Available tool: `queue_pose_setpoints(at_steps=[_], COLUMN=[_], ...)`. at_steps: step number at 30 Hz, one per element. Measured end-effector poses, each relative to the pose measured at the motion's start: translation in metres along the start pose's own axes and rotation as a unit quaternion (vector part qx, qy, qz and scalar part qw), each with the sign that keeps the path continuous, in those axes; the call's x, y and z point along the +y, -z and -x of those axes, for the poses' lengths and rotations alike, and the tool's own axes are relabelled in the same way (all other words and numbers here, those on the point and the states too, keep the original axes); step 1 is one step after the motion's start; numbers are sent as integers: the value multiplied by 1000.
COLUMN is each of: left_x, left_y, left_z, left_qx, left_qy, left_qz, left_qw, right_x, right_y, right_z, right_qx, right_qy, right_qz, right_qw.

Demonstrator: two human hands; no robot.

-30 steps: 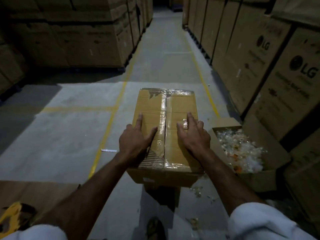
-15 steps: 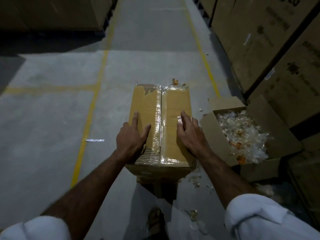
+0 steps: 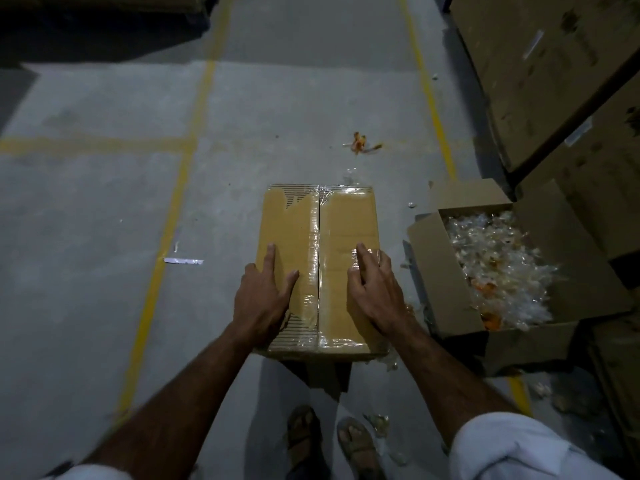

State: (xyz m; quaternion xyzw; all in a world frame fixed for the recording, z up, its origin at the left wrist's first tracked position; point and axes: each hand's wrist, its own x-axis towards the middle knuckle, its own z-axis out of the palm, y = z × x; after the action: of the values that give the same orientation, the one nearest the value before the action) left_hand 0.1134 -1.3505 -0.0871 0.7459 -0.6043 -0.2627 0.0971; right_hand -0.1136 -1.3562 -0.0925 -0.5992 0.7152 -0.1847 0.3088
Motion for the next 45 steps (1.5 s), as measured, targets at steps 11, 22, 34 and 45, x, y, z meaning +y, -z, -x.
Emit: queue_pose_setpoints(at_steps=[11,22,34,45], left_x=[38,32,-89,-176], left_y=[32,108,130,112], left_z=[35,193,425,687], left_qx=[59,236,370,436], left_qy=[-48,-27,246,483], left_qz=[-110,-176,-133,-104], left_qw=[991,955,886,752], right_x=[-29,-114,-230,-271], right_y=[15,30,-50,-156], right_z=[31,112,293,559], right_qx=[32,11,-127,-270], right_qy=[77,354,596,744], right_qz=[54,29,-45,-59], right_qw=[995,935,792,608])
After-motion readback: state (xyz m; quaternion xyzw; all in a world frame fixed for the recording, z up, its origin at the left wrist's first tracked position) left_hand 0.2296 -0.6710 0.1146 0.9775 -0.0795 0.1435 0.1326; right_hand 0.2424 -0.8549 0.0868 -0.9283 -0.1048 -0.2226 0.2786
